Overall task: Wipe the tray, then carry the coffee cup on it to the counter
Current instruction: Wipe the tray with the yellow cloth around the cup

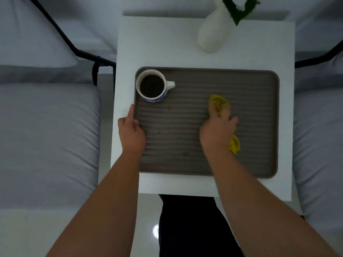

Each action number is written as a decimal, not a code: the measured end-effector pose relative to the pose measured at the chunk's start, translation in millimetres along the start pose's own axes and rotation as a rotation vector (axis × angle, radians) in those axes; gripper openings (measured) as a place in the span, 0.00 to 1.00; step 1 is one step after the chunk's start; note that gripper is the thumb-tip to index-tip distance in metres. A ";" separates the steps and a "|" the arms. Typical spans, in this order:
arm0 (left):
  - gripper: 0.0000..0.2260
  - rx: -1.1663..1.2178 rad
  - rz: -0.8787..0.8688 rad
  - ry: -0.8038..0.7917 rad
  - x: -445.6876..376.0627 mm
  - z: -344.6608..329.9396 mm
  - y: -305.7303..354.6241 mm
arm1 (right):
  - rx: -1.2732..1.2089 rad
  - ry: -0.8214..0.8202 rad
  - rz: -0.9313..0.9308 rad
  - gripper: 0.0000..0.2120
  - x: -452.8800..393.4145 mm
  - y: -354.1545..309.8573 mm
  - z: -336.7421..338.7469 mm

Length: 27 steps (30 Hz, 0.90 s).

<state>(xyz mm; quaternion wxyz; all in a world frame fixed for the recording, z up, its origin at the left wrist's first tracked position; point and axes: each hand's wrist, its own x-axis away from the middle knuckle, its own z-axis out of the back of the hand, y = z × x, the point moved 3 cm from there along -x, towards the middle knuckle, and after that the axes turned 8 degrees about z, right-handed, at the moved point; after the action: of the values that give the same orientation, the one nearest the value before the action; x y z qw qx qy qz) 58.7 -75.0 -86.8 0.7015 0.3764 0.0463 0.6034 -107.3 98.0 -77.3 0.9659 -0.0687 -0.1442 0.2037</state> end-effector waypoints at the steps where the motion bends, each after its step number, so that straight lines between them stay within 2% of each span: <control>1: 0.23 0.000 -0.001 -0.002 -0.3 0.1 -0.5 | -0.022 -0.015 0.072 0.29 9.5 -23.9 -4.2; 7: 0.23 0.013 -0.013 -0.017 -2.0 -0.4 -2.4 | -0.074 -0.122 0.450 0.28 35.5 -120.5 -20.3; 12: 0.23 0.030 -0.039 0.015 0.8 0.6 -1.0 | 0.011 -0.139 0.538 0.25 18.3 -104.9 -13.3; 17: 0.22 0.032 -0.030 0.026 1.0 -0.6 -2.9 | 0.050 -0.158 0.381 0.27 4.8 -30.5 9.8; 21: 0.21 0.026 -0.018 0.023 2.1 -0.3 -1.8 | 0.041 -0.048 0.221 0.26 0.1 44.7 25.9; 24: 0.21 0.035 -0.003 0.017 1.6 0.2 -1.6 | -0.006 0.005 0.058 0.29 3.2 96.3 31.0; 27: 0.21 0.053 0.010 0.010 2.6 0.8 0.5 | -0.060 0.008 -0.093 0.30 14.3 119.1 31.8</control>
<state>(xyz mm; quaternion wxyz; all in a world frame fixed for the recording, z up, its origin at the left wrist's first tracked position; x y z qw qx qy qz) 59.4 -73.0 -84.9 0.6880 0.3921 0.0638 0.6073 -149.0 214.4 -66.3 0.9724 -0.0918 -0.1495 0.1538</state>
